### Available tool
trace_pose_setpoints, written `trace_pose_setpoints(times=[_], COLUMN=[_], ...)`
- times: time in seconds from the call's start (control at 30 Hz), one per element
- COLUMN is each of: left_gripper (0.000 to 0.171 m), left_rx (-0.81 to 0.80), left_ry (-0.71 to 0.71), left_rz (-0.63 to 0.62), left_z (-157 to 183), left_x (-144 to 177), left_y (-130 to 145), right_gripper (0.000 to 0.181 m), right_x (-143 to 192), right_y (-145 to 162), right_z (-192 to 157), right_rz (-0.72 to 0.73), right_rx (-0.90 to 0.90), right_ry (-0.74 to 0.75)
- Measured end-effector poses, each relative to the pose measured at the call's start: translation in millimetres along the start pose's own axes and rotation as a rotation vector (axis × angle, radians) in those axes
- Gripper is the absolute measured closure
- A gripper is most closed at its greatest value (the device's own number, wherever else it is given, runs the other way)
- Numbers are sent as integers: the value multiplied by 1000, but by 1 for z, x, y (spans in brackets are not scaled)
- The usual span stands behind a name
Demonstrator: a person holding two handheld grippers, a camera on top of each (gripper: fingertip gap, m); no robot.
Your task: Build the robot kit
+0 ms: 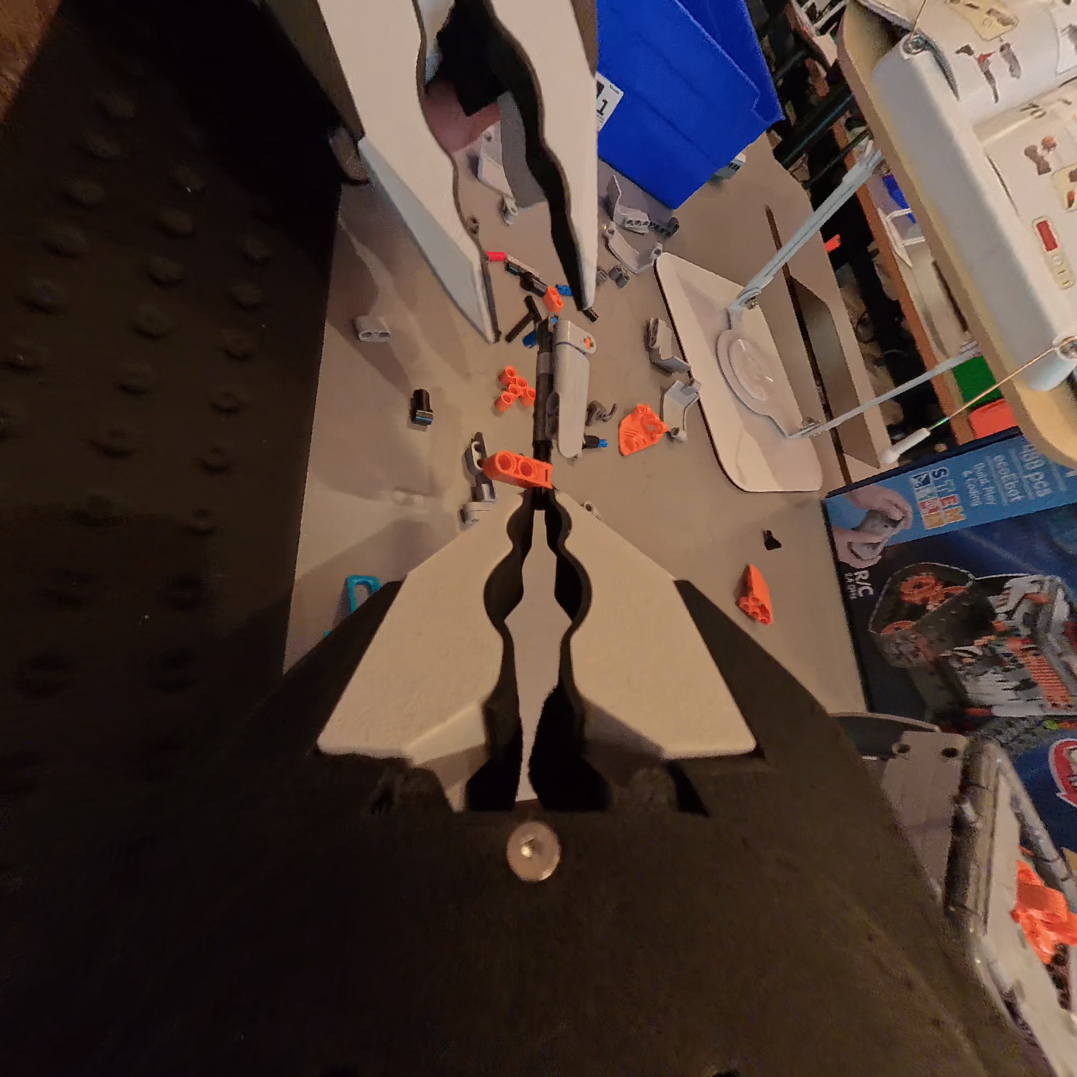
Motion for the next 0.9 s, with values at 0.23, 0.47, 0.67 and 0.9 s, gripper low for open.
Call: trace_pose_setpoints(times=[0.23, 0.47, 0.67, 0.9], left_gripper=[140, 140, 142, 149], left_rx=[35, 20, 9, 57], left_ry=[10, 12, 27, 65], left_rz=[8, 6, -4, 2], left_z=[-3, 0, 2, 4], left_x=[0, 0, -3, -5], left_y=[1, 1, 3, 2], right_gripper=[180, 180, 180, 180], right_x=[-5, -9, -10, -11], right_y=[0, 0, -3, -9], right_z=[0, -1, -1, -2], right_rz=[-2, -9, 8, 15], right_rx=[20, 54, 68, 153], right_ry=[13, 26, 28, 59])
Point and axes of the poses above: each gripper's, where its closed fingertips meet, x back along the fingers, y out of its underside, z = x × y across the jaws, the point moved 3 cm from there along x, back along the fingers, and after that the axes turned 4 degrees about -z, right-handed, at the moved point
